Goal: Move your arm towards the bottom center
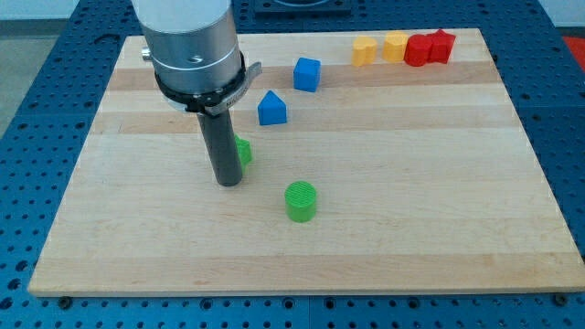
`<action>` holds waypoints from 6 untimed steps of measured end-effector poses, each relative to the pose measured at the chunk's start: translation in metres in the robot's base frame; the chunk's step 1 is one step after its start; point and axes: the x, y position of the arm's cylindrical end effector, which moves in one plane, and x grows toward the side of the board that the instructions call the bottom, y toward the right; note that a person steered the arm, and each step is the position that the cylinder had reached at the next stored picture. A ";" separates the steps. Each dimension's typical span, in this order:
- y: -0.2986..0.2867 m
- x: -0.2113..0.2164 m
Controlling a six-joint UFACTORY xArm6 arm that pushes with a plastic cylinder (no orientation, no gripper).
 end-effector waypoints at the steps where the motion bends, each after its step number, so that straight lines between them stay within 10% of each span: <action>1: 0.000 0.002; 6: 0.121 0.130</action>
